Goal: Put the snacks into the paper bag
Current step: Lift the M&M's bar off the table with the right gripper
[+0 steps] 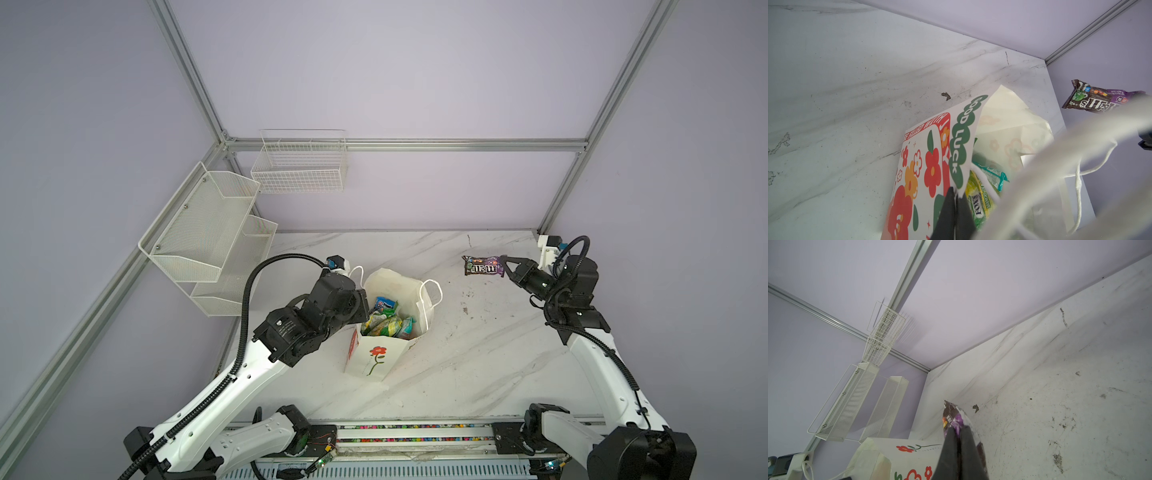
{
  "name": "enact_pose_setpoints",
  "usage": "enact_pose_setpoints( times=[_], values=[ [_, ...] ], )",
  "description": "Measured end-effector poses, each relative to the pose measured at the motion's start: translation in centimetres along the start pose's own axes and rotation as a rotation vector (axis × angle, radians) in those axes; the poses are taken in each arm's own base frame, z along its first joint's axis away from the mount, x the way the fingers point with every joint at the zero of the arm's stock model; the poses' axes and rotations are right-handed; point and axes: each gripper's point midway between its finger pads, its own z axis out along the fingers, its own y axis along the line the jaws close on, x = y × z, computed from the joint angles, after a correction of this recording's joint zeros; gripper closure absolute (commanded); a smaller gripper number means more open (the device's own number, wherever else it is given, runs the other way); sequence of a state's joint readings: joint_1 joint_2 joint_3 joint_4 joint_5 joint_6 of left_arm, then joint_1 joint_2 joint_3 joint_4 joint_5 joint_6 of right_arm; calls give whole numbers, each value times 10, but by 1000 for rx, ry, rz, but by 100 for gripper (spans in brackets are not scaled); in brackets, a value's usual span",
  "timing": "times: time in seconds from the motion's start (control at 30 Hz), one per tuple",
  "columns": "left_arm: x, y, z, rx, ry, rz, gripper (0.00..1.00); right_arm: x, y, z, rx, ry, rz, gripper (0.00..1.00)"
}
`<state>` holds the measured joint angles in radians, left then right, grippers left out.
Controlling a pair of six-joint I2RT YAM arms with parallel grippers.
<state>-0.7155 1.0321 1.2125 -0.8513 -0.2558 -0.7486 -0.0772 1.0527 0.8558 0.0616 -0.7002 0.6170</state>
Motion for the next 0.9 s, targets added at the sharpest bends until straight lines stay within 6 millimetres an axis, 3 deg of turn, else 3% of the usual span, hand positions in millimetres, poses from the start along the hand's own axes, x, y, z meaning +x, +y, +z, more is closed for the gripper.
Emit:
enact_pose_setpoints(
  times=[0.47, 0.9],
  values=[
    [0, 0, 0, 2, 2, 0, 100, -16, 42, -20, -65, -40, -57, 100],
    [1, -1, 0, 8, 5, -1, 100, -20, 69, -33, -126, -55, -81, 100]
  ],
)
